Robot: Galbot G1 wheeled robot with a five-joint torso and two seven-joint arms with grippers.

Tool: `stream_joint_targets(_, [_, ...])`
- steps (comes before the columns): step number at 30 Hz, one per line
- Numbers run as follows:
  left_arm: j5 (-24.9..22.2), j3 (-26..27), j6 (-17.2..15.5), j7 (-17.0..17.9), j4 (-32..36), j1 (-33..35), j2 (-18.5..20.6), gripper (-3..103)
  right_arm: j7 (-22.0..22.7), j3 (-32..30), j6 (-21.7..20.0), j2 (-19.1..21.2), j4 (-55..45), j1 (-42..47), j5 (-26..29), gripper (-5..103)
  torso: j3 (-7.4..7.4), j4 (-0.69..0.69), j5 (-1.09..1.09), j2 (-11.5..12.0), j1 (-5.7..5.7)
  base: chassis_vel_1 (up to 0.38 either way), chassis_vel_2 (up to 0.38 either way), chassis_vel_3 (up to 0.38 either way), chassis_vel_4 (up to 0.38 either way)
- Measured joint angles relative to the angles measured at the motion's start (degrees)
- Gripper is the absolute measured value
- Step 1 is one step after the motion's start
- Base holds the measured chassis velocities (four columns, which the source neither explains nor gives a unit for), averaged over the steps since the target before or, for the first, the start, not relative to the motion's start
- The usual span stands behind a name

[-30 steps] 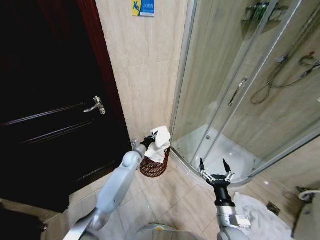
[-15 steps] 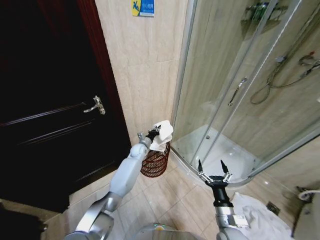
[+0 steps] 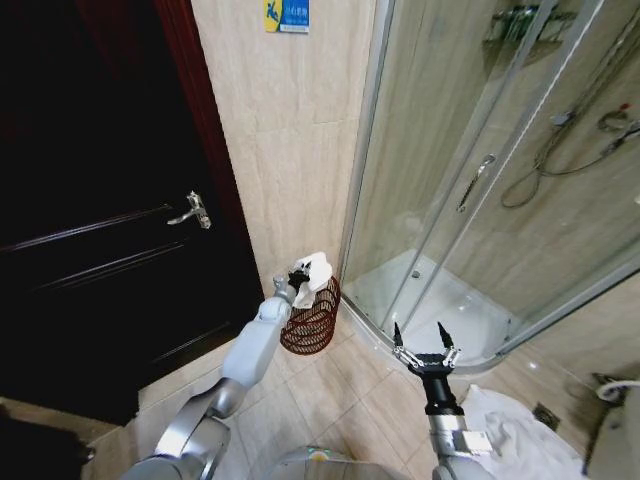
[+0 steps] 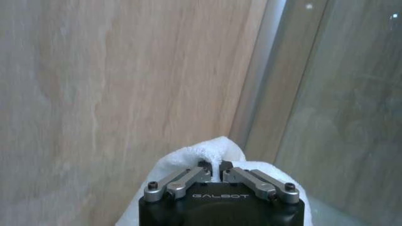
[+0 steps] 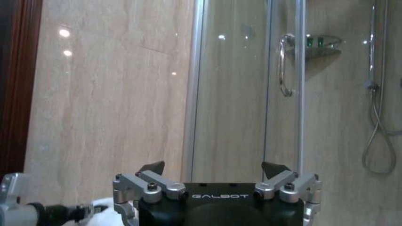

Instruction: Discard the used towel into the hamper.

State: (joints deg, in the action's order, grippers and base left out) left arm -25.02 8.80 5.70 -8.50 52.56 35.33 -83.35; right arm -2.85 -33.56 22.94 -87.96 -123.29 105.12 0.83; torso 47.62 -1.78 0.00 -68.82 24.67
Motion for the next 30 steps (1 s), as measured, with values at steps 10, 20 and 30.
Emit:
stream_joint_targets(10, [0.76,-3.96,2.29,0.10,-6.56,-0.92,-1.24,4,-0.24,0.30,0.47,-0.30,0.35,0.03,-0.66,100,0.00,0.00,0.00,0.00,0.00,0.000,0.000,0.000,0.000])
stream_joint_targets(20, [0.26,-13.42,4.15,2.63,-16.13,-7.06,-1.86,4,-0.37,1.27,1.42,-1.95,0.67,-0.99,-1.60,100,0.00,0.00,0.01,0.00,0.00,0.000,0.000,0.000,0.000])
stream_joint_targets(30, [-0.01,-21.39,6.14,4.64,-25.91,-12.43,-3.48,4,-0.05,1.66,3.21,-3.57,1.76,-2.64,-1.20,100,0.00,0.00,0.00,0.00,0.00,0.000,0.000,0.000,0.000])
